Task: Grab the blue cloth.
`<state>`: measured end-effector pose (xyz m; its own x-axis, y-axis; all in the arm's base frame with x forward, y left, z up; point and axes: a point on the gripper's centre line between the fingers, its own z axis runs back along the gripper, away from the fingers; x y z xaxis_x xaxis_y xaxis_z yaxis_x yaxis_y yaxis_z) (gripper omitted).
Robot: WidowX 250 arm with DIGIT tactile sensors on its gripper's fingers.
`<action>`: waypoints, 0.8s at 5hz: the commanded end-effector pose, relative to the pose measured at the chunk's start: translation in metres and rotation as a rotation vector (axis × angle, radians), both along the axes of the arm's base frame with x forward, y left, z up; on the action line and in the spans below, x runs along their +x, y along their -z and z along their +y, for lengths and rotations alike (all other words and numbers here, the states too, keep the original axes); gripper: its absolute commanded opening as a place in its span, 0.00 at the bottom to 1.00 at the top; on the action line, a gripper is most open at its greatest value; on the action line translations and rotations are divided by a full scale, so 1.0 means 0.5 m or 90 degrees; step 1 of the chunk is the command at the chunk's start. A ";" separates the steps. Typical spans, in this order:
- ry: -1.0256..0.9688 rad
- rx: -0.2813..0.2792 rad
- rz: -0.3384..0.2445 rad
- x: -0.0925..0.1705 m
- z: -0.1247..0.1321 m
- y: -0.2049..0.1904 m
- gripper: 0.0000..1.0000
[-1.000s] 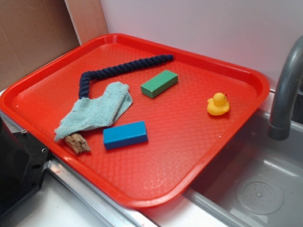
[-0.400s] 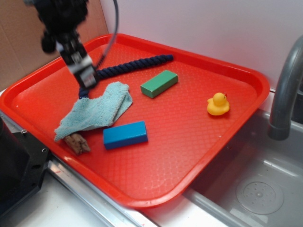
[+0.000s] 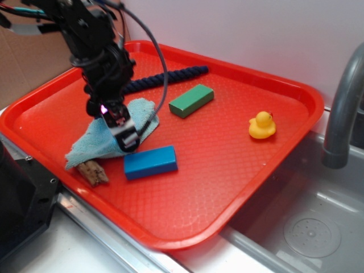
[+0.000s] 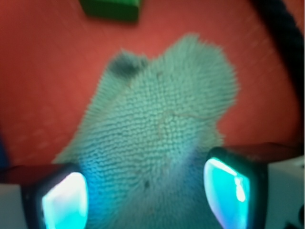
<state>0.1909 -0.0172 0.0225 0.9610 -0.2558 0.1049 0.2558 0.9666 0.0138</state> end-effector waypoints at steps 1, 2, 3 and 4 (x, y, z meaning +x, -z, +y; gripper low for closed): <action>-0.053 -0.002 0.010 0.015 0.004 0.019 0.00; -0.069 -0.015 0.014 0.014 0.011 -0.002 0.00; -0.077 -0.017 0.019 0.019 0.022 -0.014 0.00; -0.094 -0.023 0.022 0.023 0.039 -0.023 0.00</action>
<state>0.1932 0.0016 0.0240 0.9942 -0.1057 0.0220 0.1065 0.9936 -0.0374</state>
